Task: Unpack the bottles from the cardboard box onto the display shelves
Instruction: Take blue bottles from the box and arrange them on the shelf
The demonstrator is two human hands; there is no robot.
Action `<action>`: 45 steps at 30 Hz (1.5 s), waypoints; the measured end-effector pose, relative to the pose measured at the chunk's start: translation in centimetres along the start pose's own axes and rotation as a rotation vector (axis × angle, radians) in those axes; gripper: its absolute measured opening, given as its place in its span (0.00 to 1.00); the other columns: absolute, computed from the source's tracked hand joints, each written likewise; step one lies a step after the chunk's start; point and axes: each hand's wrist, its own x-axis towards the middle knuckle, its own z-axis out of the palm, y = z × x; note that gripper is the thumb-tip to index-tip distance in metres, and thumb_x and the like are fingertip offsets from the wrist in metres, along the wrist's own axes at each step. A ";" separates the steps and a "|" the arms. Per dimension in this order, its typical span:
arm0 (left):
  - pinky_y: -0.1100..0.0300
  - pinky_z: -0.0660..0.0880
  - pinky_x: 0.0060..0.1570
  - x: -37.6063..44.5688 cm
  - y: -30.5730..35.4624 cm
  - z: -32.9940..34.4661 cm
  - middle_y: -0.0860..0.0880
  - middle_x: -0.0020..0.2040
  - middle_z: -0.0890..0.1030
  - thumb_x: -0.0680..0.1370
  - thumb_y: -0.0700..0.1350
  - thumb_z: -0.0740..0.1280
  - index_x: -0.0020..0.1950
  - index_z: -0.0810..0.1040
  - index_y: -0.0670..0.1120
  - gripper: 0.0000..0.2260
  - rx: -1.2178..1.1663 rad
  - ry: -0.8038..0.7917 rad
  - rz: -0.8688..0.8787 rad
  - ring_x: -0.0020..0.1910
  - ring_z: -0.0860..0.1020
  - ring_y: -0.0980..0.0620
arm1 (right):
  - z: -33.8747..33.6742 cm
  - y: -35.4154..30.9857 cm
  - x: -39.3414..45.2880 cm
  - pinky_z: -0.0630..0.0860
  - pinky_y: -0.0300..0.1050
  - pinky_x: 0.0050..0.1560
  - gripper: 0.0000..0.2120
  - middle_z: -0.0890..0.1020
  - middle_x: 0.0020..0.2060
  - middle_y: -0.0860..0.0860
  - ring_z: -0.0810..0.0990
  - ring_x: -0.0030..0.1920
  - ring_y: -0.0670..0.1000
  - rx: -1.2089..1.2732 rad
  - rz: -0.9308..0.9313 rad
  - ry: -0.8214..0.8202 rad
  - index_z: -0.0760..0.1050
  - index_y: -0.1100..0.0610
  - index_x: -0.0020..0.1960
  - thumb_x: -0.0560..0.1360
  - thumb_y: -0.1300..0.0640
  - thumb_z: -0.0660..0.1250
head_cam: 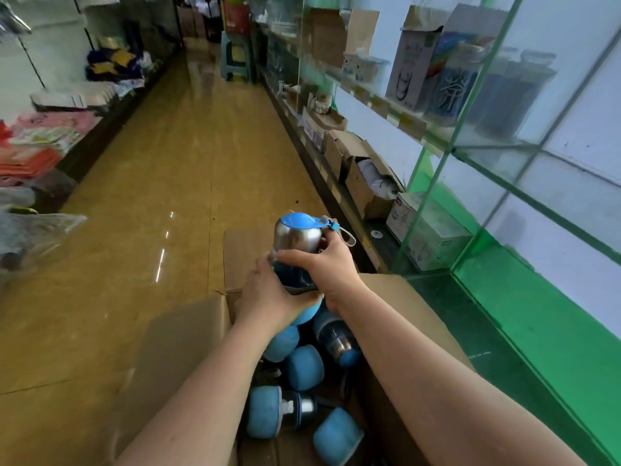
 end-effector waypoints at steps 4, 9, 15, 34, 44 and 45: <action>0.51 0.79 0.50 0.6 7.2 -4.2 0.54 0.53 0.80 0.51 0.63 0.74 0.61 0.72 0.51 0.40 0.010 0.017 0.083 0.52 0.80 0.55 | -0.7 -7.5 0.6 0.76 0.44 0.54 0.28 0.79 0.52 0.47 0.78 0.54 0.49 0.009 -0.060 -0.007 0.71 0.52 0.58 0.62 0.58 0.79; 0.49 0.78 0.53 -0.3 18.5 -11.2 0.54 0.56 0.78 0.57 0.58 0.77 0.63 0.67 0.51 0.38 0.026 0.062 0.076 0.55 0.79 0.52 | -1.4 -19.8 0.2 0.75 0.42 0.50 0.25 0.78 0.45 0.43 0.78 0.48 0.46 0.011 -0.085 -0.034 0.70 0.50 0.54 0.63 0.58 0.79; 0.47 0.78 0.52 -1.2 31.7 -19.9 0.55 0.55 0.79 0.53 0.62 0.74 0.65 0.68 0.54 0.42 -0.023 0.087 0.124 0.54 0.79 0.52 | -2.1 -35.7 -1.9 0.77 0.47 0.55 0.24 0.81 0.51 0.48 0.80 0.53 0.50 -0.015 -0.153 0.002 0.72 0.50 0.54 0.63 0.58 0.79; 0.51 0.74 0.58 -10.6 65.1 -39.4 0.49 0.65 0.74 0.64 0.60 0.76 0.69 0.61 0.47 0.41 0.094 -0.009 0.442 0.63 0.74 0.47 | -8.6 -72.6 -14.3 0.76 0.50 0.55 0.26 0.81 0.50 0.51 0.79 0.52 0.52 -0.095 -0.331 0.207 0.74 0.55 0.59 0.64 0.53 0.78; 0.56 0.73 0.54 -12.7 73.9 -35.9 0.51 0.63 0.75 0.60 0.60 0.78 0.68 0.68 0.48 0.41 0.082 -0.161 0.621 0.62 0.74 0.48 | -16.5 -77.6 -19.0 0.75 0.46 0.48 0.22 0.82 0.48 0.54 0.79 0.49 0.54 -0.129 -0.363 0.429 0.77 0.58 0.54 0.63 0.55 0.79; 0.56 0.72 0.55 -12.8 74.8 -35.1 0.51 0.64 0.74 0.60 0.60 0.78 0.69 0.66 0.47 0.43 0.081 -0.179 0.627 0.62 0.74 0.48 | -17.5 -77.9 -19.1 0.74 0.45 0.47 0.23 0.82 0.47 0.54 0.79 0.48 0.54 -0.137 -0.364 0.452 0.76 0.58 0.55 0.63 0.54 0.78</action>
